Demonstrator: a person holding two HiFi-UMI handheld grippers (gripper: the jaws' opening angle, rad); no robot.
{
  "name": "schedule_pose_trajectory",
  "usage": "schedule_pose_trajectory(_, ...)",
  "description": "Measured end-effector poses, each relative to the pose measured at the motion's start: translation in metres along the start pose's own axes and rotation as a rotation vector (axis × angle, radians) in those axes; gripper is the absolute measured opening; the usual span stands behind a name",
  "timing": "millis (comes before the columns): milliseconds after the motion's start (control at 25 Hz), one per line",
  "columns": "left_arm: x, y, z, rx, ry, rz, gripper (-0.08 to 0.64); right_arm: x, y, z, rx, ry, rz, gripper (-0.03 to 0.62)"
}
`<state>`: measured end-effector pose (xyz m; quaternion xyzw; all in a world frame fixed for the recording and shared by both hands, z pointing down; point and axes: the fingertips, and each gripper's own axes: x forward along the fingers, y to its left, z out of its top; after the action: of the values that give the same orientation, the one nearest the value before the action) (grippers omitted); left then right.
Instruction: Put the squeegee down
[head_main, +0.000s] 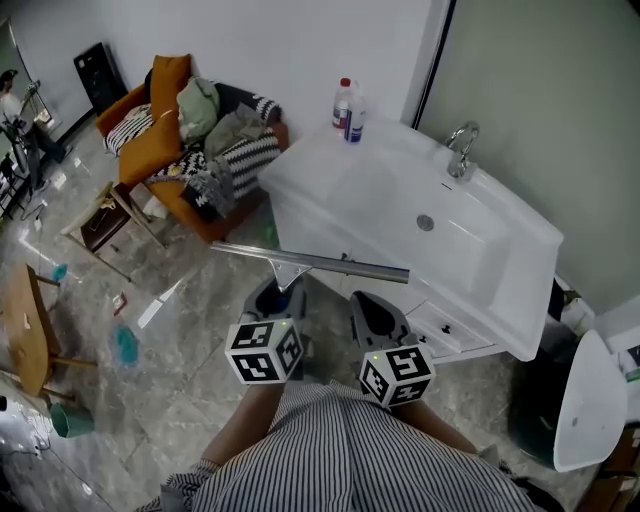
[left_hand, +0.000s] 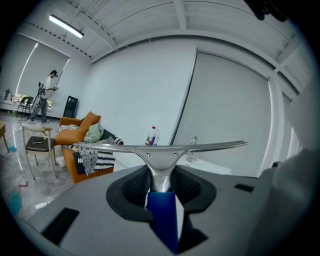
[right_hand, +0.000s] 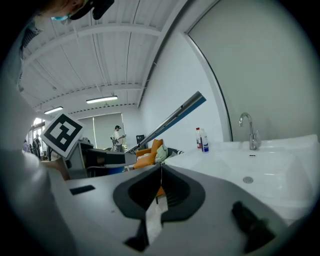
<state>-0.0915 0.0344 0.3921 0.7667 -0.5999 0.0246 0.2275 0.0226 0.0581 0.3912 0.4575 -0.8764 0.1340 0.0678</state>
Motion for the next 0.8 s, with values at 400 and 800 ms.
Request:
schedule_pose_trajectory(400,0.082,0.026,0.047,0.032,0.022,-0.049,0.130,0.077,-0.029,0.033,0.022,-0.011,-0.039,0.015)
schedule_pose_trajectory(800,0.164,0.058,0.088,0.068,0.036,-0.097,0.130,0.163,-0.061,0.066,0.026,-0.032,-0.064,0.015)
